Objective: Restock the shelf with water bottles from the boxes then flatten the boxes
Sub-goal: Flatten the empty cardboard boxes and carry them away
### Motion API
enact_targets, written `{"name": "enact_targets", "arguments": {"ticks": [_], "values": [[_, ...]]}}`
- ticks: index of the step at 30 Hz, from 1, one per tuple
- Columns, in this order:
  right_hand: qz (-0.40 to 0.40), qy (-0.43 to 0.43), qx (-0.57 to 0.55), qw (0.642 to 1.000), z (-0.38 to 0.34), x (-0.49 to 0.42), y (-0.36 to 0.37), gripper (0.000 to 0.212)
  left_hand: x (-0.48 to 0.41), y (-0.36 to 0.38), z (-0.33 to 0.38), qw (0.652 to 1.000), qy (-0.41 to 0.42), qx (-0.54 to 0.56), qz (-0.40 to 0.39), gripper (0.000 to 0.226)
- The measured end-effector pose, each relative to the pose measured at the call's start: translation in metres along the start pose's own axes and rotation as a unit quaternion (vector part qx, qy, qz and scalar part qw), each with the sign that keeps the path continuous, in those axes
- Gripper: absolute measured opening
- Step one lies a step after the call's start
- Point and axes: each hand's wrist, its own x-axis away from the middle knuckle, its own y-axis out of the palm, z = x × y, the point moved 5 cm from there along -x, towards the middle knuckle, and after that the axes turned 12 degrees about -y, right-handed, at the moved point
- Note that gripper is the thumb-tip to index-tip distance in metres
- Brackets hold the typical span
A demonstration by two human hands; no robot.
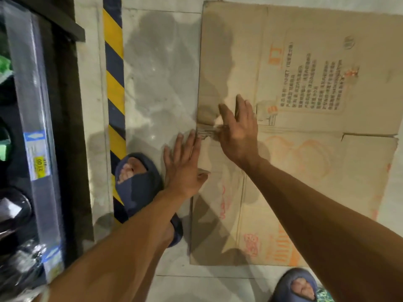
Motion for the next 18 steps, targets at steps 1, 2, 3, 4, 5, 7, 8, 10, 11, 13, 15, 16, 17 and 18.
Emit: {"name": "enact_targets", "arguments": {"ticks": [1,2,3,4,5,7,8,10,11,13,15,16,17,18], "values": [[-0.013,-0.011,0.016,1.000,-0.001,0.003,0.001,0.053,0.000,-0.004,0.000,1.000,0.000,-0.015,-0.015,0.110],[-0.030,-0.026,0.027,0.999,-0.001,0.005,0.000,0.054,0.000,-0.009,0.000,0.999,0.000,-0.025,-0.034,0.108],[-0.041,-0.037,0.038,0.998,-0.002,0.007,-0.010,0.053,0.001,-0.016,0.000,0.998,0.000,-0.031,-0.053,0.107],[-0.050,-0.044,0.043,0.997,-0.003,0.011,-0.022,0.052,0.004,-0.028,-0.001,0.997,-0.003,-0.034,-0.067,0.105],[-0.062,-0.039,0.038,0.997,-0.006,0.019,-0.041,0.053,0.010,-0.044,-0.001,0.997,-0.004,-0.035,-0.070,0.101],[-0.074,0.002,0.013,0.997,-0.018,0.048,-0.091,0.059,0.033,-0.089,0.001,0.999,0.005,-0.028,-0.040,0.087],[-0.067,0.025,-0.005,0.997,-0.027,0.066,-0.122,0.058,0.047,-0.117,0.005,0.999,0.012,-0.022,-0.023,0.078],[-0.054,0.068,-0.029,0.996,-0.047,0.111,-0.189,0.055,0.079,-0.174,0.010,1.000,0.016,0.000,-0.004,0.068],[-0.054,0.082,-0.041,0.994,-0.058,0.134,-0.224,0.055,0.098,-0.205,0.013,1.000,0.010,0.015,-0.002,0.067],[-0.049,0.095,-0.056,0.993,-0.082,0.173,-0.298,0.056,0.139,-0.270,0.023,0.999,-0.003,0.035,0.008,0.068],[-0.034,0.095,-0.049,0.994,-0.107,0.204,-0.373,0.055,0.184,-0.341,0.035,0.998,-0.004,0.043,0.044,0.069],[-0.024,0.084,-0.046,0.995,-0.121,0.216,-0.411,0.055,0.208,-0.377,0.041,0.996,-0.005,0.049,0.070,0.068],[-0.009,0.073,-0.038,0.997,-0.134,0.226,-0.450,0.055,0.232,-0.412,0.046,0.994,-0.007,0.054,0.094,0.067],[0.001,0.072,-0.030,0.997,-0.146,0.237,-0.487,0.055,0.258,-0.445,0.051,0.992,-0.010,0.062,0.111,0.066]]}}
